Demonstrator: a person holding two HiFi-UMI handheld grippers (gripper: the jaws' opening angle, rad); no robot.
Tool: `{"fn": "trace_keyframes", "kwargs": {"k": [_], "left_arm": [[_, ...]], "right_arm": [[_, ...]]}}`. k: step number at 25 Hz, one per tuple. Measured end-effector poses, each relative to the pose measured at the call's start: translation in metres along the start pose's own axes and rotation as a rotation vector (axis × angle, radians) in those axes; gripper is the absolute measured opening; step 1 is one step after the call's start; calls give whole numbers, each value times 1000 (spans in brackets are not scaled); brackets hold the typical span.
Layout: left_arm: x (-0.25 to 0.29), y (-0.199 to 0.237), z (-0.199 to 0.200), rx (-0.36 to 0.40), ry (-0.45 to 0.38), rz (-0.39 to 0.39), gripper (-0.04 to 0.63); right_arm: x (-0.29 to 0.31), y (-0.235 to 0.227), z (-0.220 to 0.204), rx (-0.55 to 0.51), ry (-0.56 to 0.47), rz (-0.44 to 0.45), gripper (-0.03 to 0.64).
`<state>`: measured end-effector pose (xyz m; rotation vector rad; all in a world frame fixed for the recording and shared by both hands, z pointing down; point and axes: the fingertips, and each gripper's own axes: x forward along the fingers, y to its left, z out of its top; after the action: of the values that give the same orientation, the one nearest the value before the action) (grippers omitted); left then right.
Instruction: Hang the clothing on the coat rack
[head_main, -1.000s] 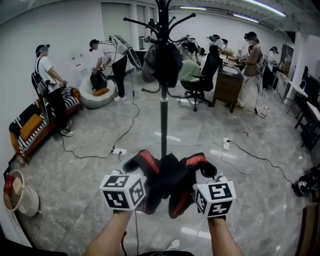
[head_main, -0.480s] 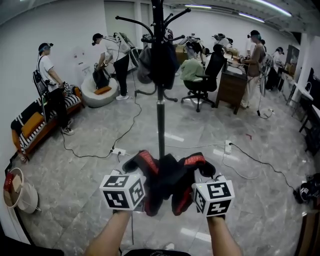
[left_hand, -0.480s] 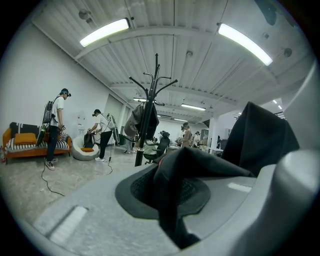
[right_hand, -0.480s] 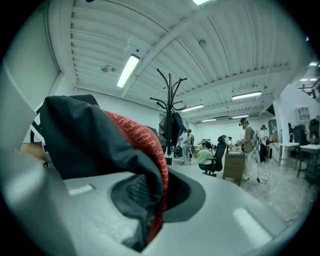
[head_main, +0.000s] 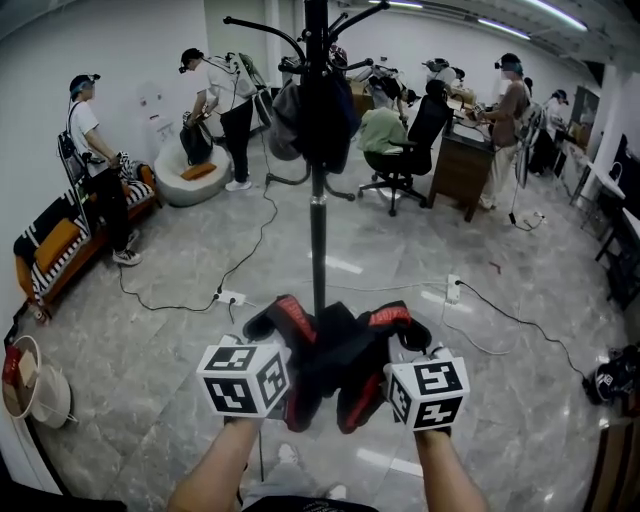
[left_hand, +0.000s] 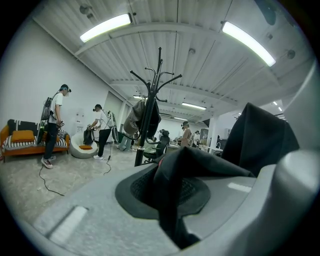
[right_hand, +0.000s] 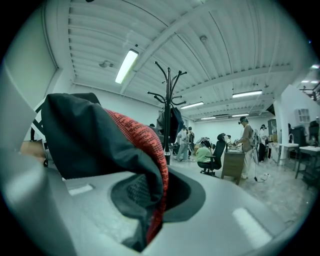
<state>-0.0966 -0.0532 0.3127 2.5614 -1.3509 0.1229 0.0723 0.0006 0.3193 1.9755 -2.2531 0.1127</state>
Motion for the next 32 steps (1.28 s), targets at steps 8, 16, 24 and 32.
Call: {"fn": "trace_keyframes", "kwargs": {"k": [8,16,24,32], "left_arm": [[47,27,1,-7,23,-60,28],[89,51,6,1,43,-130,28],[123,72,19,5,41,-202,28],[152,82,31,3,44,-276,28]], "right_arm": [[42,-5,-7,14,26,-63,21],[84,-7,-5,38,33,-132,21],[115,-9,3,41,30,-210,21],[135,-15,10,39,38,-284,21]]}}
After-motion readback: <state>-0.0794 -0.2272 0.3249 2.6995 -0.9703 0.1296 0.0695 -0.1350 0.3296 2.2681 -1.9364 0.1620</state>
